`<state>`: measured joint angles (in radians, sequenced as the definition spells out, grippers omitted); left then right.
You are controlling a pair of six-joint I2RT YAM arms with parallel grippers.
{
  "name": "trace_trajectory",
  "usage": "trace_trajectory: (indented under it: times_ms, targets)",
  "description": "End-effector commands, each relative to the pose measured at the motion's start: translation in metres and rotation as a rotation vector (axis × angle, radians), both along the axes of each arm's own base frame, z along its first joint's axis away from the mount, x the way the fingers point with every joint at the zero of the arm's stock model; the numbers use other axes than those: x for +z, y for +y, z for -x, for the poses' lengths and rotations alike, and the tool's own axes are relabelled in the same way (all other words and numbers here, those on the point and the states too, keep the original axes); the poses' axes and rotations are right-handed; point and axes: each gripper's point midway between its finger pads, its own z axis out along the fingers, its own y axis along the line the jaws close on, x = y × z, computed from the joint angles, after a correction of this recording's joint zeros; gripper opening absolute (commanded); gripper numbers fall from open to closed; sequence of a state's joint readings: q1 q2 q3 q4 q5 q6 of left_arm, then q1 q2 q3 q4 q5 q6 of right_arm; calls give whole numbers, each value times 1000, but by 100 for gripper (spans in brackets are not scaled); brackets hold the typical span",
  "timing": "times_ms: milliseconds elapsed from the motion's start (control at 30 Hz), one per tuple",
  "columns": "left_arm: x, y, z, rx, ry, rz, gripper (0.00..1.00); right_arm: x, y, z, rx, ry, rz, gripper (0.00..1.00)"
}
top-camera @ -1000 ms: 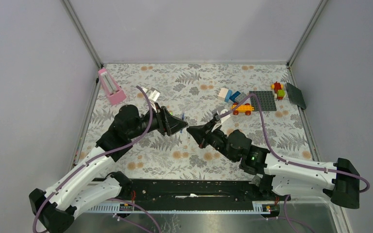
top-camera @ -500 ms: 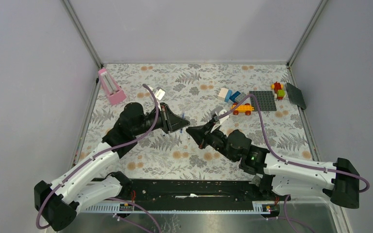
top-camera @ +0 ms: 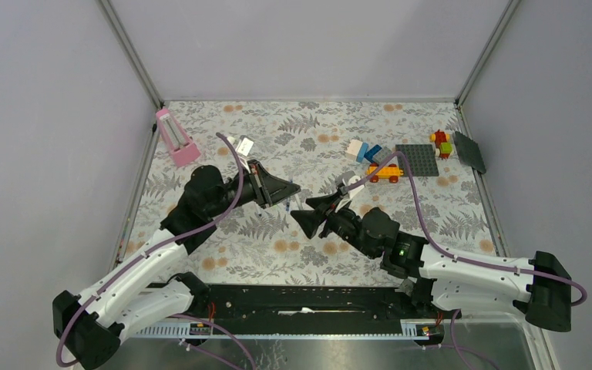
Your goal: Insert the pens into the pen caps
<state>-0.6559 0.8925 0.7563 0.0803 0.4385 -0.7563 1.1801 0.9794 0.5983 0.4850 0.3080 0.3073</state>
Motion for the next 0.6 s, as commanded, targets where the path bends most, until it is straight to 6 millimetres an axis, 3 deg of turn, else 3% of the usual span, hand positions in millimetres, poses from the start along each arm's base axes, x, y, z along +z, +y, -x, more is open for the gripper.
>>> trace_trajectory:
  times_ms: [0,133,567]
  targets:
    - [28,0,-1,14,-60,93,0,20,-2,-2,-24,-28,-66,62]
    - [27,0,0,7,-58,94,0,22,-1,-3,-25,-33,-75,53]
    - [21,0,3,-5,-52,92,0,30,9,-8,-23,-51,-70,37]
